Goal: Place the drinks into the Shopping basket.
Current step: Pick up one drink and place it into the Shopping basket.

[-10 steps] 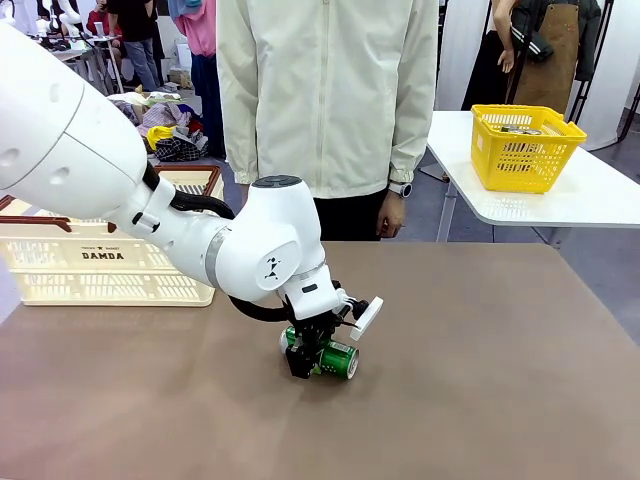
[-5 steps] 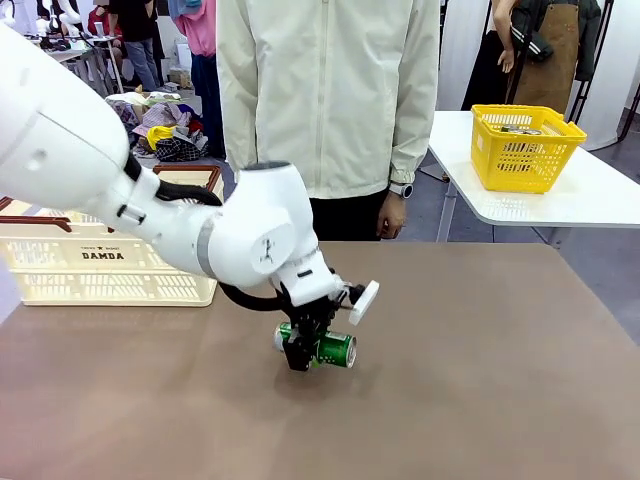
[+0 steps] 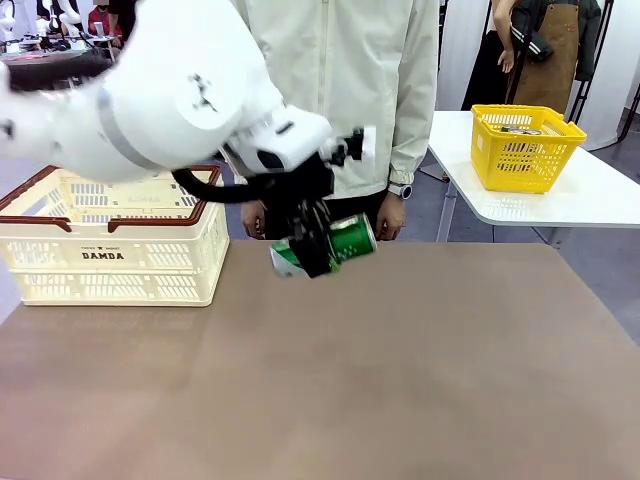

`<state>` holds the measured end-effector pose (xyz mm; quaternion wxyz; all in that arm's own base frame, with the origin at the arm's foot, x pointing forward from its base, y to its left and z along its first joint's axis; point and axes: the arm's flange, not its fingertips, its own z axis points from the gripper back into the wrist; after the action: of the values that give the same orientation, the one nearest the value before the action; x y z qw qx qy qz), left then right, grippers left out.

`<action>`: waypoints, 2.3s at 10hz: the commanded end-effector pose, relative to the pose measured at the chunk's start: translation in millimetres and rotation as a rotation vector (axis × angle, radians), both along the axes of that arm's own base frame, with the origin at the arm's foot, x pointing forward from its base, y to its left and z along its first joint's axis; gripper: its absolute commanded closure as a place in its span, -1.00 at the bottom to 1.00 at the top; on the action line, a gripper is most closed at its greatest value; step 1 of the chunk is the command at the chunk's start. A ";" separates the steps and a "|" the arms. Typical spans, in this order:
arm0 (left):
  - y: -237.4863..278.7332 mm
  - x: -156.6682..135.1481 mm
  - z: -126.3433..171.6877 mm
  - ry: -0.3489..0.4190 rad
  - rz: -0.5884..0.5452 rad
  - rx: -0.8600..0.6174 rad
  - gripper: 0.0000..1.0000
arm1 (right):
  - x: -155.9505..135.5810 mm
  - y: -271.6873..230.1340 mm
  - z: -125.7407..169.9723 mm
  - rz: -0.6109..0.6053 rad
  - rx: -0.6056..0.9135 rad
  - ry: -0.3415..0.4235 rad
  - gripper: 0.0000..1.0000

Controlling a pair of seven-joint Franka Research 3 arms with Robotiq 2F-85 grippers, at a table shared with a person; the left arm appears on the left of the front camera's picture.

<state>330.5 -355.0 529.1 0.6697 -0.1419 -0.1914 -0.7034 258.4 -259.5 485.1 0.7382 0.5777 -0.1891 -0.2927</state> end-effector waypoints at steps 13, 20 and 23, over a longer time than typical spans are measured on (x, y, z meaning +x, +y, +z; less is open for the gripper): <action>272.3 140.3 93.9 0.092 0.969 0.136 1.00 | -0.7 -1.5 1.7 0.013 -0.012 -0.022 -1.00; 395.6 176.6 59.6 0.144 1.534 0.145 1.00 | -0.7 -1.5 1.7 0.013 -0.012 -0.022 -1.00; 395.6 176.6 59.6 0.144 1.534 0.145 1.00 | -0.7 -1.5 1.7 0.013 -0.012 -0.022 -1.00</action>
<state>511.7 35.7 582.2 0.9887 0.0299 -0.1428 -0.0341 258.0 -259.8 485.2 0.7382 0.5774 -0.1894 -0.2930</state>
